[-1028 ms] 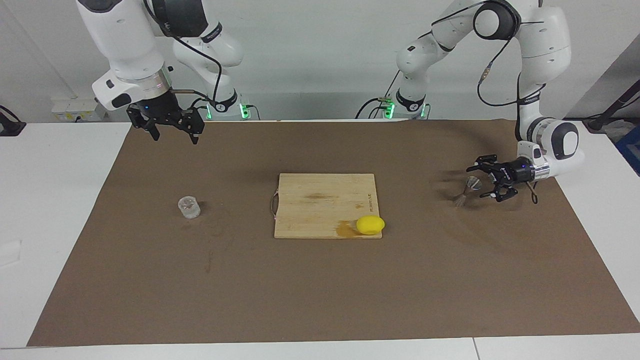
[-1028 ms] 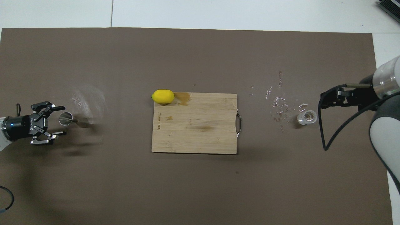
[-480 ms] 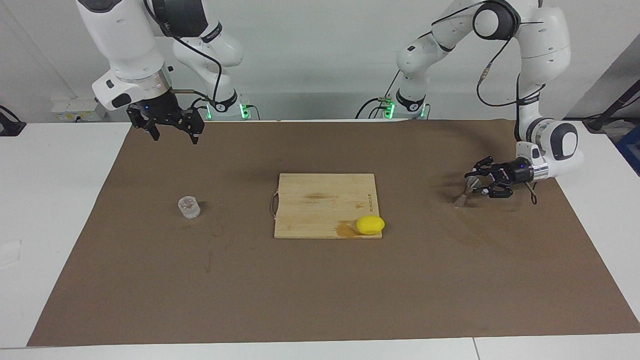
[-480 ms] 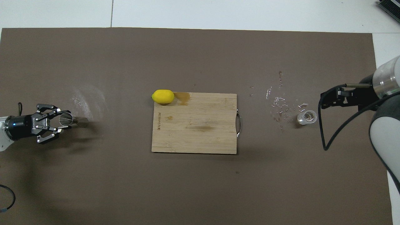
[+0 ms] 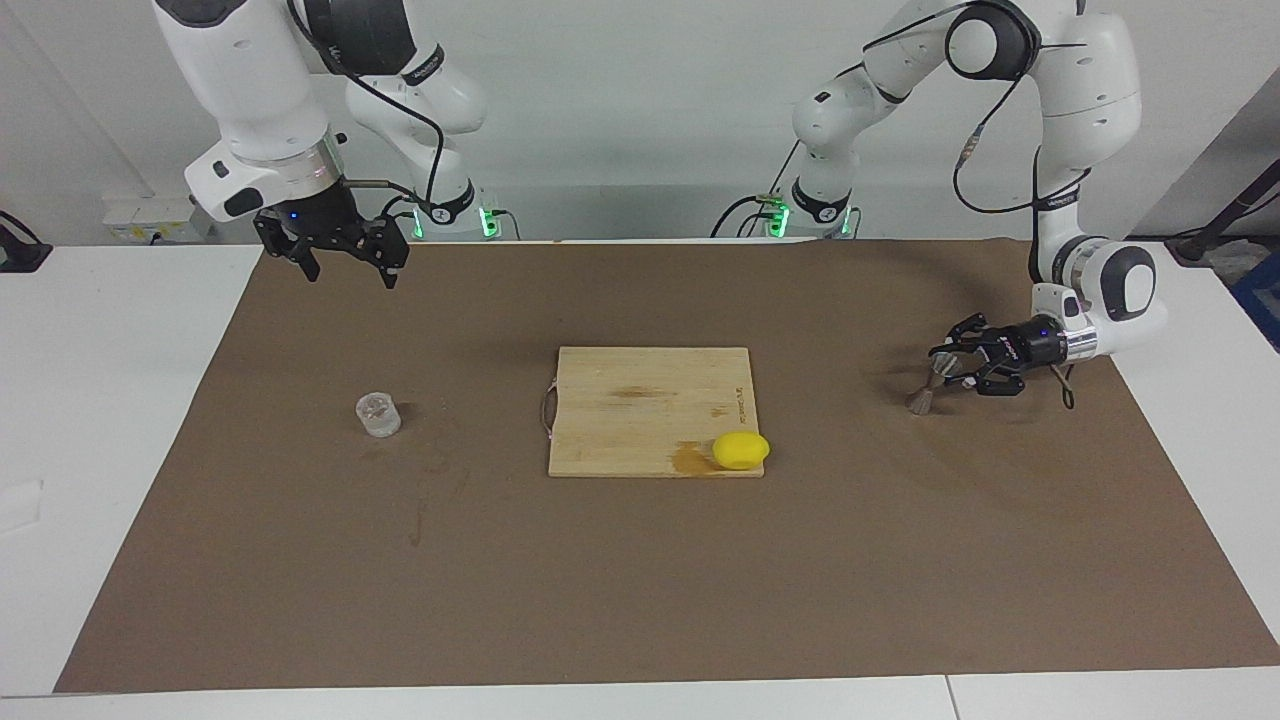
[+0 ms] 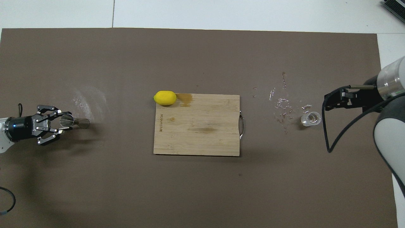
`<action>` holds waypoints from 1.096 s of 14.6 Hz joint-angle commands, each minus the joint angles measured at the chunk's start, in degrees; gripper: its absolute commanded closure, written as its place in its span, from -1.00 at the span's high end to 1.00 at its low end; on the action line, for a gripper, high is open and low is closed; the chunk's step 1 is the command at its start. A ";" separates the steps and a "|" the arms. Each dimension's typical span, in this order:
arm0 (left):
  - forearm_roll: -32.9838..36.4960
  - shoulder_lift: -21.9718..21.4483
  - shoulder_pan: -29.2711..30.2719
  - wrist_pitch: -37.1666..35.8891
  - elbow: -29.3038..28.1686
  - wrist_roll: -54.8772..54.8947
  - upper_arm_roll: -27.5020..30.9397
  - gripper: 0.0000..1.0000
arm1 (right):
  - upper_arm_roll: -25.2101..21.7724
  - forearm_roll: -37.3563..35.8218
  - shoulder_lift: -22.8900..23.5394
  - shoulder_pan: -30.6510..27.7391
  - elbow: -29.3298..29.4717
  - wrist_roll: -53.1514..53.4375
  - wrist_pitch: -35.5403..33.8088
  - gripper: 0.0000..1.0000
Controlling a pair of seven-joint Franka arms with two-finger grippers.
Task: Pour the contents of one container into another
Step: 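Lift and carry the steel cup with the left gripper onto the cutting board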
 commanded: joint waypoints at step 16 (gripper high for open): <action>-12.23 -14.61 -21.02 6.46 -11.56 -5.54 -0.42 -0.10 | 0.20 1.51 -1.26 -0.62 -1.42 -1.39 -0.39 1.00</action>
